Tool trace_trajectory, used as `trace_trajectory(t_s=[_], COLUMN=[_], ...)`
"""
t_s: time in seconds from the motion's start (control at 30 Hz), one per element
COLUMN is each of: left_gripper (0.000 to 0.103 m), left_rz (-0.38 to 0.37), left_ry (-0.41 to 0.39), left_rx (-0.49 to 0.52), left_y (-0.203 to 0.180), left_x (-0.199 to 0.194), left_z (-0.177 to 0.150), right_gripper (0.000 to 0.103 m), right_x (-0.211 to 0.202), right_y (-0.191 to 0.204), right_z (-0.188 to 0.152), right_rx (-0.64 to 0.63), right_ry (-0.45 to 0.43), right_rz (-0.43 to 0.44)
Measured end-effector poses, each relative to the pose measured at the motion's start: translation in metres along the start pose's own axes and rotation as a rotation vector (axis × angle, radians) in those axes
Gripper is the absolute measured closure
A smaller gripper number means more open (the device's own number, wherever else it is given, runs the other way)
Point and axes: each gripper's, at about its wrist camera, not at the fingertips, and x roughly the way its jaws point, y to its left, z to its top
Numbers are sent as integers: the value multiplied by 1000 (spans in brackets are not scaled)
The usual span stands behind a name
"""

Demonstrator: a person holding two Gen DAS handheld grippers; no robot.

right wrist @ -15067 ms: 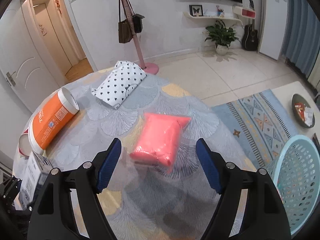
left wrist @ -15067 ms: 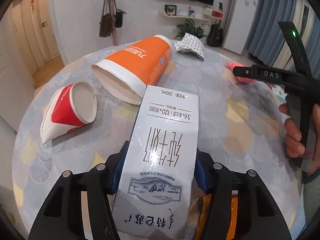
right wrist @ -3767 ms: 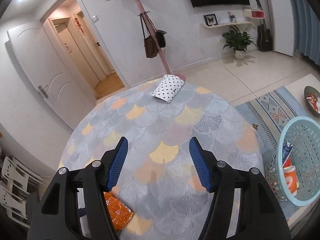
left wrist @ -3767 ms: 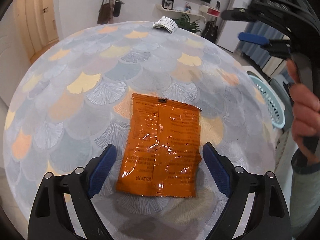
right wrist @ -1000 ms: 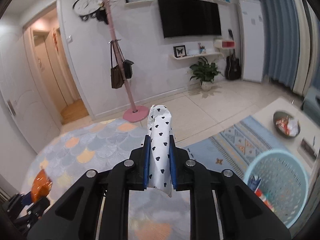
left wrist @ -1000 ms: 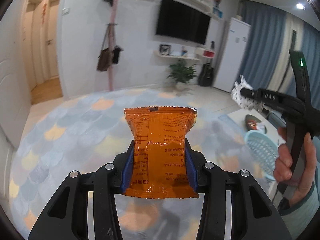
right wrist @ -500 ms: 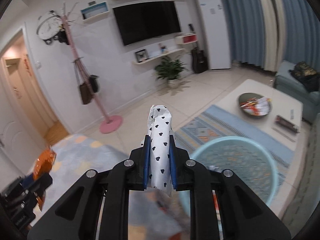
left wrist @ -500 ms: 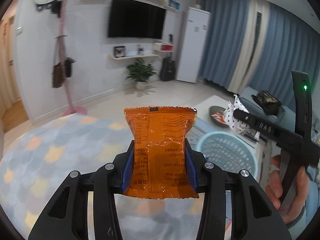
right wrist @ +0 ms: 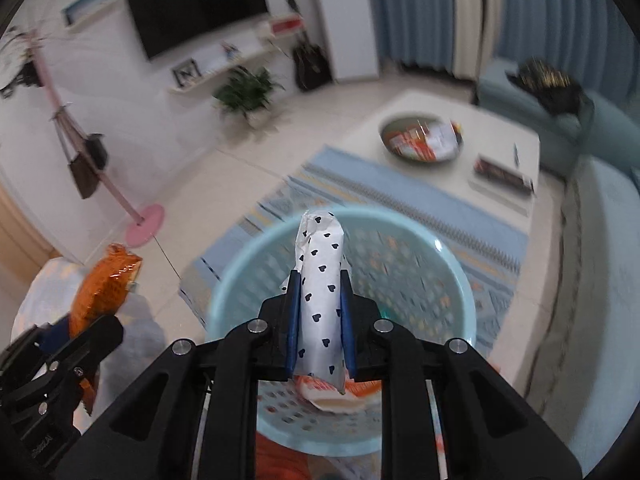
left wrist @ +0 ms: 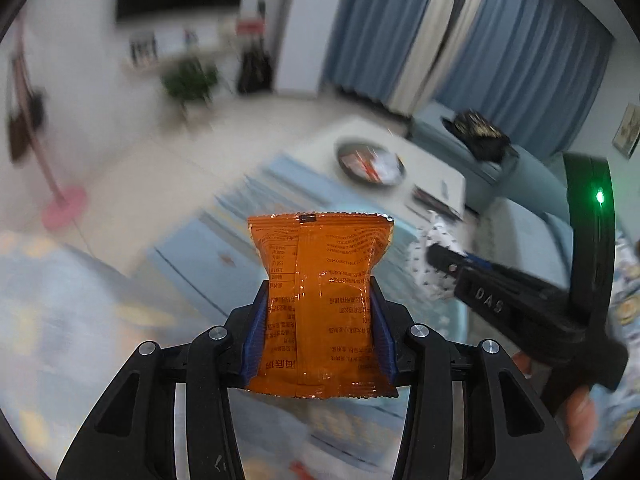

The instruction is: Collect trash

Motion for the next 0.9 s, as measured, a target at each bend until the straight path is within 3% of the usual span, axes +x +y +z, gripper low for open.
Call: trace_trajectory(t_s=[0.13,0.2,0.27,0.4,0.57,0.7,0.9], left_gripper=[56,39,32,28,23,23,22], left_rz=[-21,-29,-17,-18,-76,-60,-2], left_ry=[63,64,55,58,20,-32,-155], left_rx=[-12,-16,-32,-27,-56,-51,-65], left_y=[-5,-7,-7,-9,-5,-1,13], left_x=[30,35,38,36,13,-15,-78], left_z=[-1,-2,-2,-5,-10,-15,-32], right_gripper=[85,79,60,59,59,58,47], right_x=[12,12,12,2,-15,-44,-87], right_y=[-21,-24,-28,-26,-11,12,47], right_z=[-4,-4,-5,-4,-2,-4,-9], right_rx=[47,52,66,53,35,-26,-97], right_ry=[40,46,48,19,-7,-73,-165], right_rz=[8,4,9,3,33,41,74])
